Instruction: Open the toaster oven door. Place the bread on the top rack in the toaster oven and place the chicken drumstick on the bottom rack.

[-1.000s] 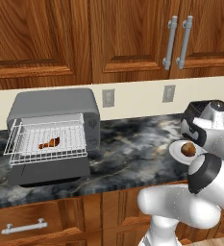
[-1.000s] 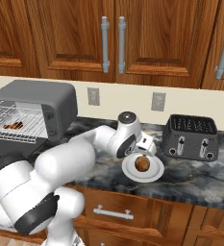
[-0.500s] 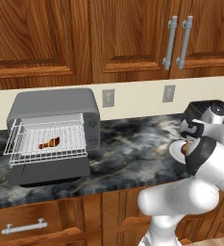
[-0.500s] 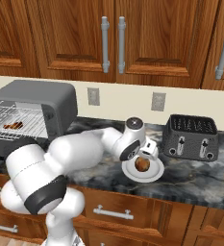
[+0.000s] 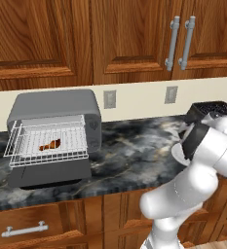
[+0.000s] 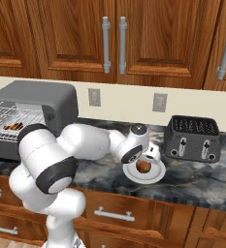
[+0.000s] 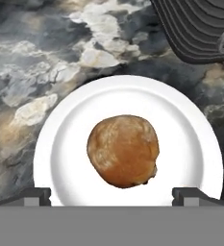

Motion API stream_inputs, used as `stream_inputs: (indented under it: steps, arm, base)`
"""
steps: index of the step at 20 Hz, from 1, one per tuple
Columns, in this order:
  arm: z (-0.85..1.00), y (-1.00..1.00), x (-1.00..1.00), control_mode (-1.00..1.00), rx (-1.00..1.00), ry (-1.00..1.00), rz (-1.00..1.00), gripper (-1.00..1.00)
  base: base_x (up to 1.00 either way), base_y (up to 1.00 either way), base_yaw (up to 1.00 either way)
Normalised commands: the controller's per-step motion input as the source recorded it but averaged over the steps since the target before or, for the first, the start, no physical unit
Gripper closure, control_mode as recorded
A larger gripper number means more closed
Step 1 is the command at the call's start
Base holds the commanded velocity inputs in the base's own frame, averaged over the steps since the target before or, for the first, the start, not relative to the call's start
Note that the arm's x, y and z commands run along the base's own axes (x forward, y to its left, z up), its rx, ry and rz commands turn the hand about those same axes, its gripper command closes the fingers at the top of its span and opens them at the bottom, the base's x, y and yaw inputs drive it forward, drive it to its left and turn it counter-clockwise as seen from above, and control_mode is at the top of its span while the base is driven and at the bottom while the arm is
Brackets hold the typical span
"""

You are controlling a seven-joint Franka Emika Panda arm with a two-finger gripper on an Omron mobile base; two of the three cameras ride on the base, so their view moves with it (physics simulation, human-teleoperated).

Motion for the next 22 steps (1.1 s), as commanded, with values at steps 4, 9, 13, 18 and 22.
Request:
stream_inputs:
  steps: [4,9,13,18,22]
  arm:
    - [-0.35,-0.11,0.13,-1.00,0.00,0.03,0.04,-1.00]
    - [-0.30,-0.12,0.13,-1.00,0.00,0.02,0.04,-1.00]
    - [-0.29,-0.09,0.15,-1.00,0.00,0.00,0.04,-1.00]
    - [-0.30,-0.02,0.16,-1.00,0.00,0.01,0.04,-1.00]
    - [-0.30,0.00,0.11,-1.00,0.00,0.01,0.04,-1.00]
  base:
    - [0.00,0.00,0.00]
    - [0.00,0.00,0.00]
    - [0.00,0.00,0.00]
    - [0.00,0.00,0.00]
    - [0.00,0.00,0.00]
